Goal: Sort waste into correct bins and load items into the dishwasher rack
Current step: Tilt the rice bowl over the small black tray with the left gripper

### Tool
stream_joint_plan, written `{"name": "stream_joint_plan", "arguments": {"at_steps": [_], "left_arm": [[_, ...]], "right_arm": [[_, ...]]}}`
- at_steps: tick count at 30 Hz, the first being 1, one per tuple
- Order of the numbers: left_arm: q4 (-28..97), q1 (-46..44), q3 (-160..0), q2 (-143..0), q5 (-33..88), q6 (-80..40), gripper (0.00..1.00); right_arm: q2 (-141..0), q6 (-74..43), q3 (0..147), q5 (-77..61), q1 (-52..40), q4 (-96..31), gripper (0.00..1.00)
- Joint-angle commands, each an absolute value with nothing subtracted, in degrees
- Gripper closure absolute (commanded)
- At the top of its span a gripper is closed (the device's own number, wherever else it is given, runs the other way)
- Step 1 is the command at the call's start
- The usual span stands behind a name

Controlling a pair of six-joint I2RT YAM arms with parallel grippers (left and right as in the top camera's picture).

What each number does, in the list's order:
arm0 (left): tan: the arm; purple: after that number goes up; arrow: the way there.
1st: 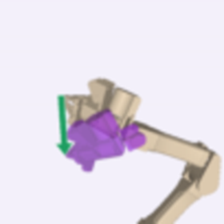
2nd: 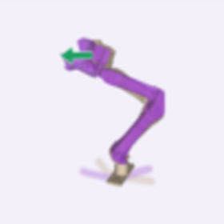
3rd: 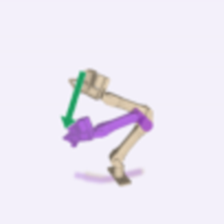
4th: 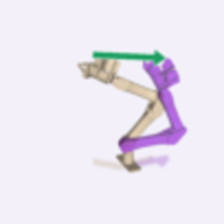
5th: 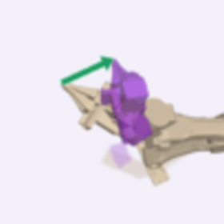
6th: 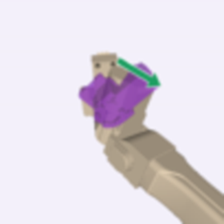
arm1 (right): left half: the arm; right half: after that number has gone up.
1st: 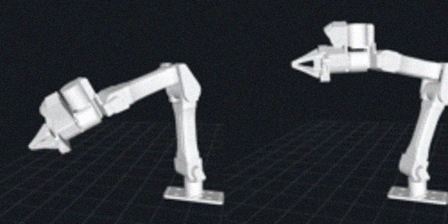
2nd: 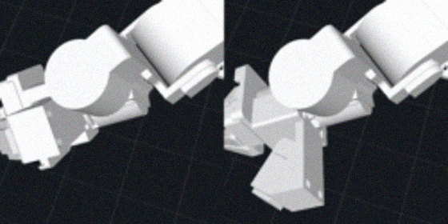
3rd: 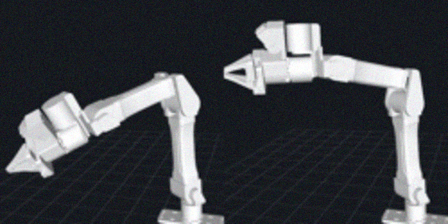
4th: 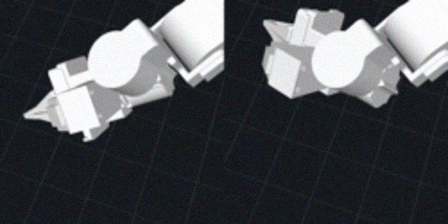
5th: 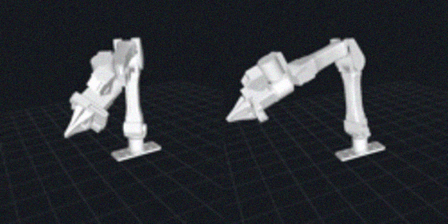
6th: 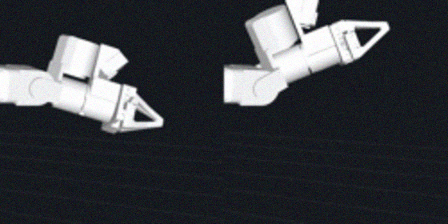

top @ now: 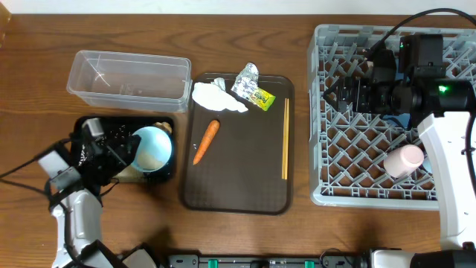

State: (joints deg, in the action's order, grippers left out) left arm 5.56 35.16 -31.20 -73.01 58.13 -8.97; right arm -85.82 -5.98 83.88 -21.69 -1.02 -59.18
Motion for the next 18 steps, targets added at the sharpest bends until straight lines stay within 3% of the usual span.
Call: {"name": "stream_joint_plan", "arguments": {"at_steps": [1, 5, 9, 13, 18], "left_arm": [[5.23, 31.75, -30.89, -73.19, 53.06, -8.64, 0.94], [5.48, 28.12, -31.75, -72.64, 52.66, -8.64, 0.83], [9.89, 22.96, -33.82, -70.59, 43.75, -7.73, 0.61], [16.38, 15.16, -36.36, -68.01, 28.21, -6.76, 0.54], [19.94, 6.02, -38.39, -67.72, 12.32, -6.46, 0.53]], "right_arm": [[-84.90, -6.83, 83.99, -22.57, -1.58, -59.51, 0.01], [-84.90, -6.83, 83.99, -22.57, -1.58, -59.64, 0.01], [-84.90, -6.83, 83.99, -22.57, -1.58, -59.64, 0.01], [-84.90, -6.85, 83.99, -22.57, -1.58, -59.64, 0.01], [-84.90, -6.98, 83.99, -22.72, -1.58, -59.64, 0.01]]}}
